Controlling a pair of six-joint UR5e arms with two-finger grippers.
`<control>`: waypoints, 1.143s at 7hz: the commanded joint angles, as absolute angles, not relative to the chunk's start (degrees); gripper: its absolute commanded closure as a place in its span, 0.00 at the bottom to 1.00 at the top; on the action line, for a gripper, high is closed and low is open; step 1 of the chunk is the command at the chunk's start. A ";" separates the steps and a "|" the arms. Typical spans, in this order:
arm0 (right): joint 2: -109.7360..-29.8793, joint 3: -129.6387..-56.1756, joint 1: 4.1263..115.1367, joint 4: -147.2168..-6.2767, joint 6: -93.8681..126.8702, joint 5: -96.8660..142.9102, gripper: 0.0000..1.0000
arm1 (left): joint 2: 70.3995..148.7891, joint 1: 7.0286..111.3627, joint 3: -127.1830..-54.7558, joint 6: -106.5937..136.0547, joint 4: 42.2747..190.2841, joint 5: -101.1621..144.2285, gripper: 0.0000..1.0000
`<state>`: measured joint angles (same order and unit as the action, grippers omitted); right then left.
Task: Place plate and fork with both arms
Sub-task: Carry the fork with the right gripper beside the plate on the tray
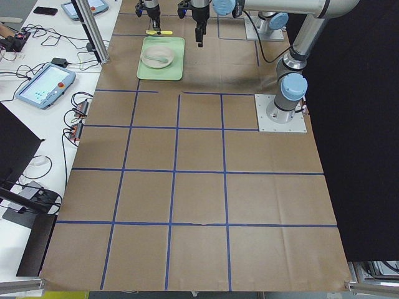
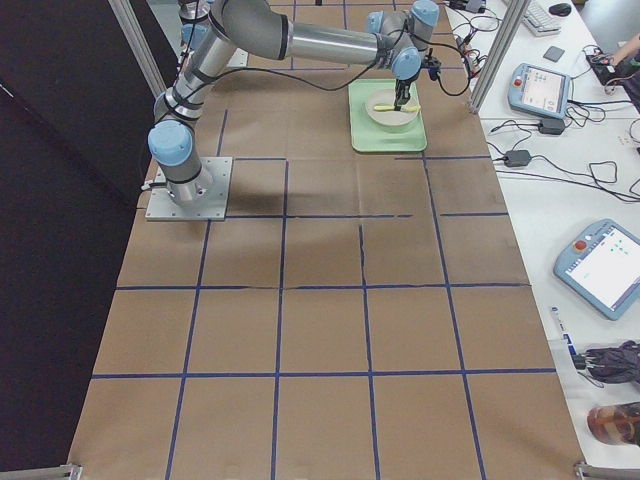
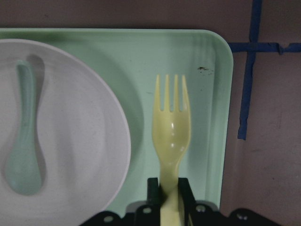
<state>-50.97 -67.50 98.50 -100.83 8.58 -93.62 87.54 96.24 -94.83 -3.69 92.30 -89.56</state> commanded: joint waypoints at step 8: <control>-47.37 -73.39 96.24 -110.13 7.47 -93.34 0.10 | 87.54 96.24 -94.83 -3.69 92.37 -89.56 0.00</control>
